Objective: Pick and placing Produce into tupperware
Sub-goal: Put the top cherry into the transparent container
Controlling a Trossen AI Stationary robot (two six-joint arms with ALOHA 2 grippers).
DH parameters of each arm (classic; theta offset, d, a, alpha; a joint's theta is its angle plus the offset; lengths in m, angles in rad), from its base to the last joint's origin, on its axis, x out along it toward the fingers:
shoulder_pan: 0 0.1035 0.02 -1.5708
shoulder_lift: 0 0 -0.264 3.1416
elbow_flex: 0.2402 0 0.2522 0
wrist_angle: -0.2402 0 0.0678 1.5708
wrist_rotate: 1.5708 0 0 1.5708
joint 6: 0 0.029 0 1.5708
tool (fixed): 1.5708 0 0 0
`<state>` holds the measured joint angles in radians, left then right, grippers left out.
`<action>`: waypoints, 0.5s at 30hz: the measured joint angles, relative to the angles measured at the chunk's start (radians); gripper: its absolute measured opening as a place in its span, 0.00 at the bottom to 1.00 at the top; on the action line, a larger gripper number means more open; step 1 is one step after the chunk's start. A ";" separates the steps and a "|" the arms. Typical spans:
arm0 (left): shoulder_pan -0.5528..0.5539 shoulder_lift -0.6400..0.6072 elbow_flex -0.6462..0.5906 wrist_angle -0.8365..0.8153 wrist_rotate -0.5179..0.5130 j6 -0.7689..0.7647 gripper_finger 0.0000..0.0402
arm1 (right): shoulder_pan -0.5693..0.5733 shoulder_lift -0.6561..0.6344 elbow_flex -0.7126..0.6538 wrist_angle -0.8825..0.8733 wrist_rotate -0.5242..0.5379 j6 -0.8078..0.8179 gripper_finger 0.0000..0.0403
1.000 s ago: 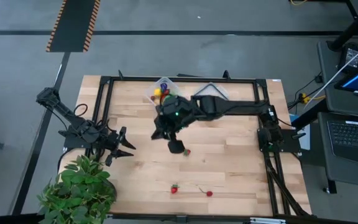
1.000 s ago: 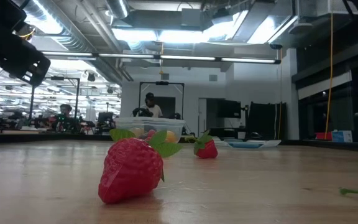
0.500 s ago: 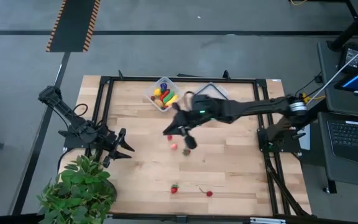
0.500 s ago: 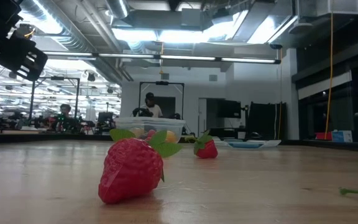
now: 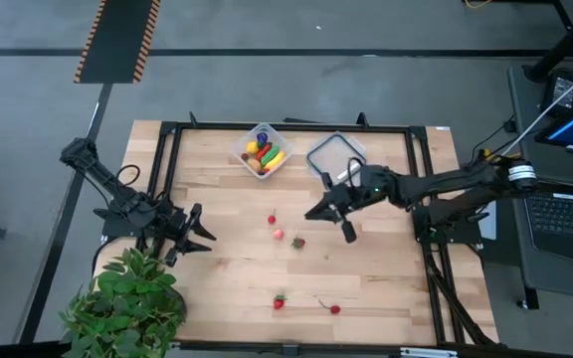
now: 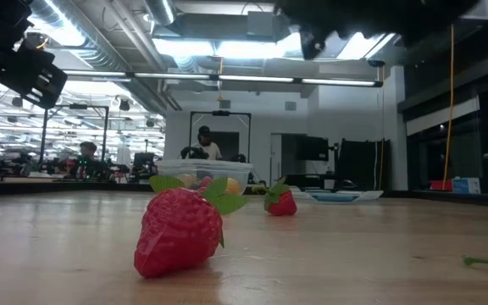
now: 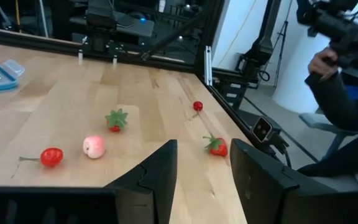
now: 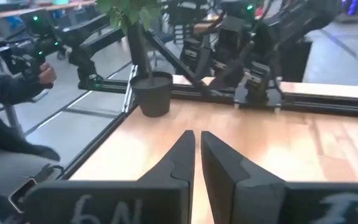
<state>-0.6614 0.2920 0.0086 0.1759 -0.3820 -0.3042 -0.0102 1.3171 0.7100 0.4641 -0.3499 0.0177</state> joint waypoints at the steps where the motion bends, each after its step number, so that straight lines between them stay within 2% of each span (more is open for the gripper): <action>1: 0.005 0.000 0.000 0.000 0.000 0.000 0.35 | -0.001 -0.012 -0.039 0.036 0.001 -0.002 0.08; 9: 0.071 0.000 0.000 0.018 -0.035 0.050 0.35 | -0.003 -0.020 -0.269 0.289 0.002 -0.028 0.08; 15: 0.163 0.012 0.000 0.077 -0.033 0.120 0.35 | -0.002 -0.011 -0.350 0.401 0.001 -0.065 0.08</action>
<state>-0.4985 0.3039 0.0086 0.2530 -0.4155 -0.1838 -0.0126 1.3058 0.3598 0.8646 -0.3485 -0.0472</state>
